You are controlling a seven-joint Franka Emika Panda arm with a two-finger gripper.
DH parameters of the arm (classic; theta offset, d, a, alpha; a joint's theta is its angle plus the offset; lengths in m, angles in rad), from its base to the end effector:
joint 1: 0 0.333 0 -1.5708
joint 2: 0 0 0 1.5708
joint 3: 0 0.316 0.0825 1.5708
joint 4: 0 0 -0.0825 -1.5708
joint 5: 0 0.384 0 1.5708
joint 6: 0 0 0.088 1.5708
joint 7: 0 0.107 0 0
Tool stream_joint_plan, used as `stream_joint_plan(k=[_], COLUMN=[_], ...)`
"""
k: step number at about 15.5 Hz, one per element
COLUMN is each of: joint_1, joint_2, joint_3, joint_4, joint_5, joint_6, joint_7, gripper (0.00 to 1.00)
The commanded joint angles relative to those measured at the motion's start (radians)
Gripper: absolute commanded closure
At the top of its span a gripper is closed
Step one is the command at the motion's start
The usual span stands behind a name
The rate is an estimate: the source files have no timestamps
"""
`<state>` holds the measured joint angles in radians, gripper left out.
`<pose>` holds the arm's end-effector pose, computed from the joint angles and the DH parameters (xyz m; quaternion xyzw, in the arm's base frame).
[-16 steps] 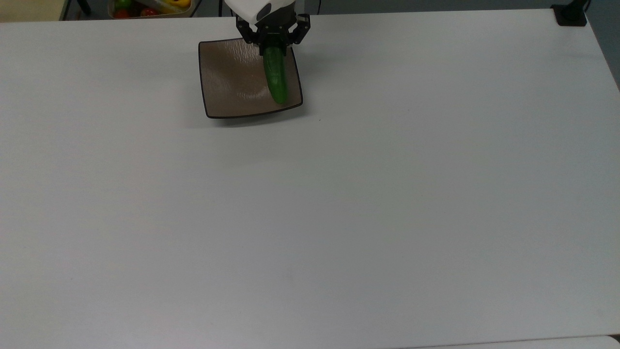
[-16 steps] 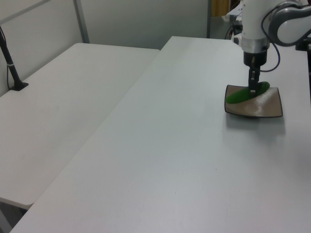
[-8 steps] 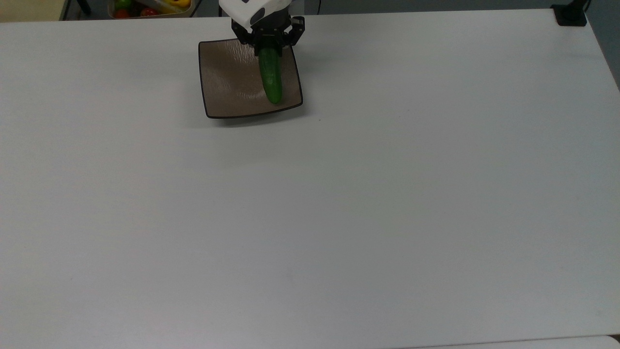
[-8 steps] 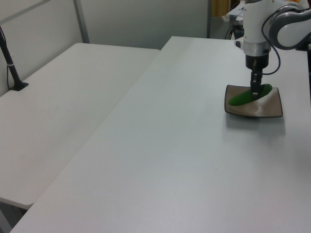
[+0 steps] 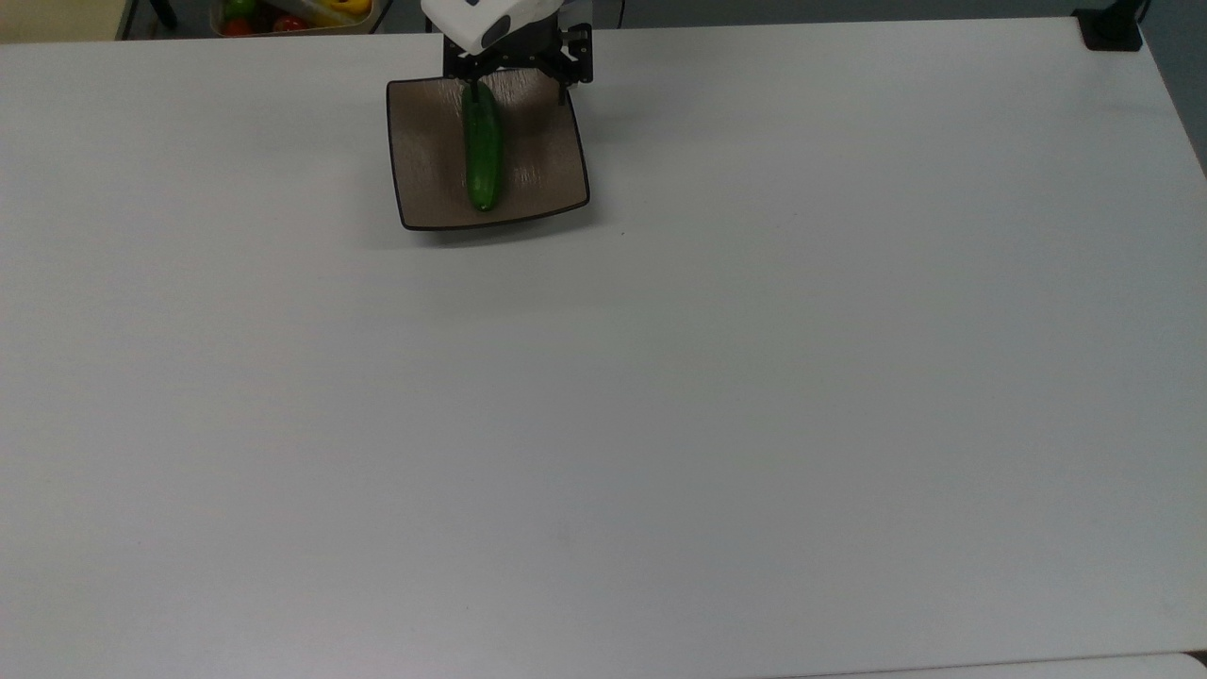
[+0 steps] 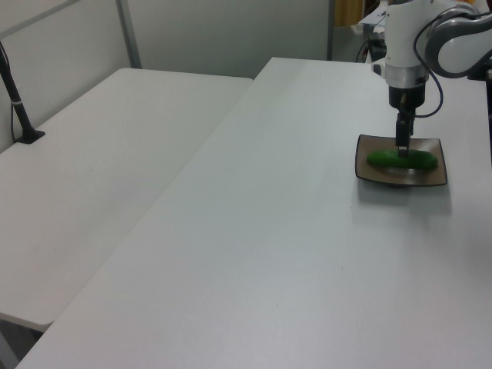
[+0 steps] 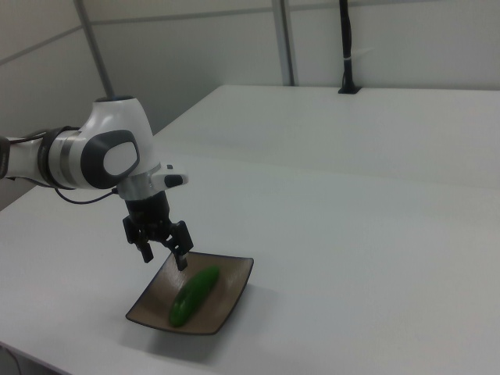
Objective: Cucumber placed on a ceramic plate
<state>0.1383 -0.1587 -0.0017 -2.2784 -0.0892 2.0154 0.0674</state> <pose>0.4749 0.0600 0.4127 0.9963 0.0558 -0.0478 0.0442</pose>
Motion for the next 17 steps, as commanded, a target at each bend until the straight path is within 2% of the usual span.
stream_joint_plan(k=[1, 4, 14, 17], joint_1=[-0.008, -0.005, -0.009, -0.011], joint_2=[-0.019, -0.018, 0.040, 0.051], joint_3=[-0.001, -0.001, 0.000, 0.000], joint_4=[0.052, 0.126, 0.535, 0.611], joint_5=[-0.001, -0.001, 0.005, 0.022], joint_6=[-0.084, -0.132, -0.407, -0.489], joint_7=[-0.011, -0.002, 0.026, 0.026], gripper=[0.00, 0.00, 0.00, 0.00])
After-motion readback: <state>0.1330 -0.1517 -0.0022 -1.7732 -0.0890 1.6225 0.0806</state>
